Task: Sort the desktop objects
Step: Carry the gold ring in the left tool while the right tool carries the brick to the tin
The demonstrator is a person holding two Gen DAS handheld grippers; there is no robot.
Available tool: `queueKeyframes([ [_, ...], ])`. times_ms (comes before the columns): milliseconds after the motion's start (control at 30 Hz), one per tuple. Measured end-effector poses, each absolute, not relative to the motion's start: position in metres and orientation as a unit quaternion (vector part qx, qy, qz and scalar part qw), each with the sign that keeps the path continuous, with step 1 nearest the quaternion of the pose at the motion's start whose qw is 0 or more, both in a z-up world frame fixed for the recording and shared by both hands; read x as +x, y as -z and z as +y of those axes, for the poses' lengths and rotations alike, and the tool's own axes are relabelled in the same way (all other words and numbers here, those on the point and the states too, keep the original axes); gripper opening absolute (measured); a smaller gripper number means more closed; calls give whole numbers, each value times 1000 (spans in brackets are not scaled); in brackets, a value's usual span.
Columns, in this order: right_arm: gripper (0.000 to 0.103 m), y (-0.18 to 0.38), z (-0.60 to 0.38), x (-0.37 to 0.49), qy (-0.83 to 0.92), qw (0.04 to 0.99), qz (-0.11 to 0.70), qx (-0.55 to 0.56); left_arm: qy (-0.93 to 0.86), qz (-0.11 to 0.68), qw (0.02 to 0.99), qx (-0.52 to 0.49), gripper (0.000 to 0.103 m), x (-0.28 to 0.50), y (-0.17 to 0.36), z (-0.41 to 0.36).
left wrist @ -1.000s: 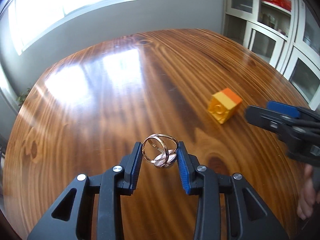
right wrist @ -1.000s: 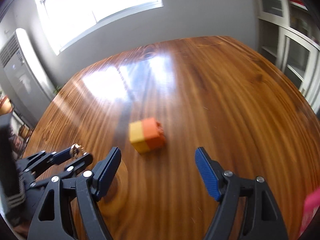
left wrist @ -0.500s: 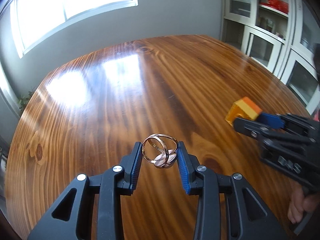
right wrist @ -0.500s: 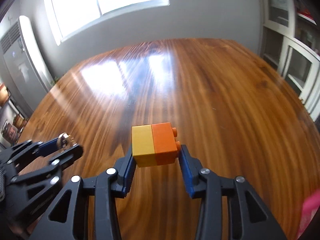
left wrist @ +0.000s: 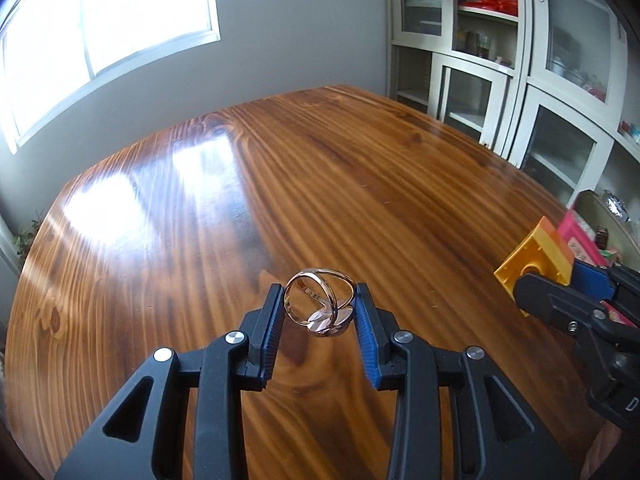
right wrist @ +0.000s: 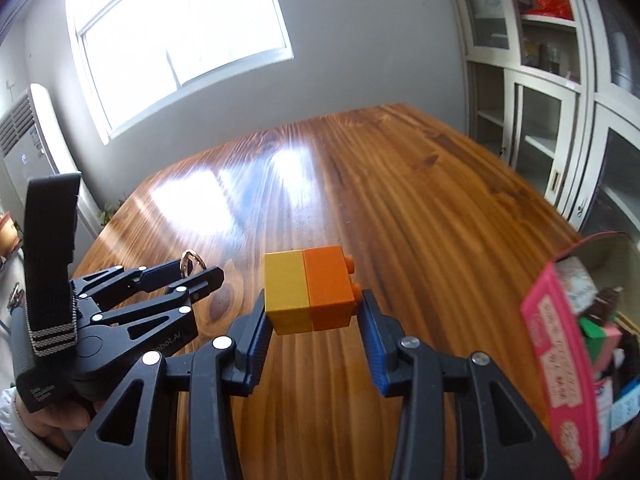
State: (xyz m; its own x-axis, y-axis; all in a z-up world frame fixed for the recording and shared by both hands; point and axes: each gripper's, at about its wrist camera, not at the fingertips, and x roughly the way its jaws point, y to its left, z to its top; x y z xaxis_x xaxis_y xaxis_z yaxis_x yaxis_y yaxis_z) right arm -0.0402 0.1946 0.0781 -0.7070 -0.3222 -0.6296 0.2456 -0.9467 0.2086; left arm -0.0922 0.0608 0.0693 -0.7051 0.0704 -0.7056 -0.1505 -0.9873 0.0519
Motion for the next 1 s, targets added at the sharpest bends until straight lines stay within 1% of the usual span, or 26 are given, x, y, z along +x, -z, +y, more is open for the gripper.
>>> queueKeyframes([
  [533,46,-96,259,11,938,131,-100,306,-925,72,80,-363,37,-67,-88,108],
  [1000,46,-103,346,53,950,66,-155,263,-924,108,123,-345,37,-50,-102,179],
])
